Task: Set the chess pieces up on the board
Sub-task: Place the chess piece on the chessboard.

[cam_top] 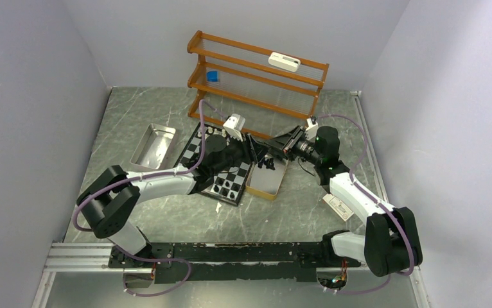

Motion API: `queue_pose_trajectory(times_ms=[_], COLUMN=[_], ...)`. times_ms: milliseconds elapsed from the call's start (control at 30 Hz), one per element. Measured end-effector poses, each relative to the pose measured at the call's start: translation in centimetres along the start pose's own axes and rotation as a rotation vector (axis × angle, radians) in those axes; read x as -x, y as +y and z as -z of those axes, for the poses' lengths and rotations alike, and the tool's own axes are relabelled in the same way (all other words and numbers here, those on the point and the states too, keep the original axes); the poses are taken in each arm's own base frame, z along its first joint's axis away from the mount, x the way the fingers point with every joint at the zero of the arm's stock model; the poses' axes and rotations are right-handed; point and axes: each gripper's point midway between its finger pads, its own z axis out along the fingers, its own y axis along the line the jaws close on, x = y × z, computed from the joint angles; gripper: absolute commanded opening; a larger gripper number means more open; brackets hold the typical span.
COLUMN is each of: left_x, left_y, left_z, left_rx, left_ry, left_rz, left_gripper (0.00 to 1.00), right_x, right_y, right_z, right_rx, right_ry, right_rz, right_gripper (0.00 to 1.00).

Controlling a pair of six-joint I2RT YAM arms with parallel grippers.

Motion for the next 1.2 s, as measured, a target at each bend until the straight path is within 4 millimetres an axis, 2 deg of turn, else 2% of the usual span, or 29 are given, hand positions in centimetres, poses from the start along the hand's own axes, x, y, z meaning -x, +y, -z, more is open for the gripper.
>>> queue_pose_trajectory(times_ms=[333,600,767,1000,1200], left_x=[-0.44,-0.8,-0.76,-0.64,-0.69], left_y=[0.2,0.44,0.44,0.36,0.4], left_z=[-0.26,-0.03,-0.05,-0.06,-0.05], left_rx=[-0.002,-0.002,-0.004,-0.015,-0.02], left_ry=[0.004,0.003,0.002,-0.002,0.001], left_rz=[0.0,-0.006,-0.015,-0.043,-0.076], left_gripper=[0.47,0.4,0.31,0.06,0.05], right_x=[-0.04,0.03,0.13,0.01,0.0], right_y=[-0.1,-0.08,0.22,0.08,-0.02], right_z=[0.02,0.02,0.01,0.1,0.12], right_rx=[0.0,0.001,0.014,0.027,0.025], right_ry=[-0.002,-0.006,-0.011,-0.013,-0.014], right_rz=[-0.01,-0.016,-0.016,-0.033,-0.033], right_gripper=[0.19,0.19,0.18,0.18,0.19])
